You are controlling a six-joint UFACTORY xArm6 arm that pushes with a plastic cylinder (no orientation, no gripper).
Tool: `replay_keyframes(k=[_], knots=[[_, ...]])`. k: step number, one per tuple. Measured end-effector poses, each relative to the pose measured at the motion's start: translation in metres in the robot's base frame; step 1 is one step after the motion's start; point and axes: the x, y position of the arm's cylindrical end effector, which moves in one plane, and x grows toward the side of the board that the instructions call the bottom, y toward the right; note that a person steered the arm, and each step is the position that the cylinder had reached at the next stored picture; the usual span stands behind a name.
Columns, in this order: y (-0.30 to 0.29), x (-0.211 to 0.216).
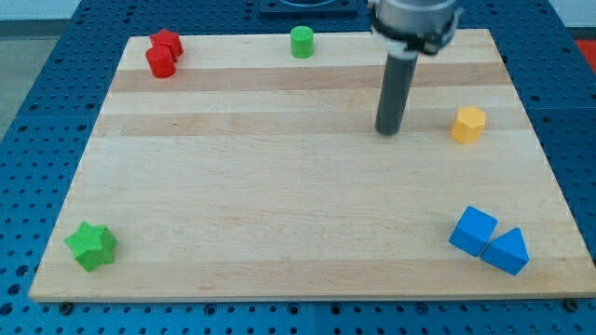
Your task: Slide the green circle to the bottom side
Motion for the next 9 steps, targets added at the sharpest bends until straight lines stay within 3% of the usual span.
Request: replay_keyframes(k=[2, 3, 6, 7, 9], knots=[[0.002, -0.141], [-0.037, -0.18], [-0.15, -0.161], [-0.17, -0.151], [-0.17, -0.09]])
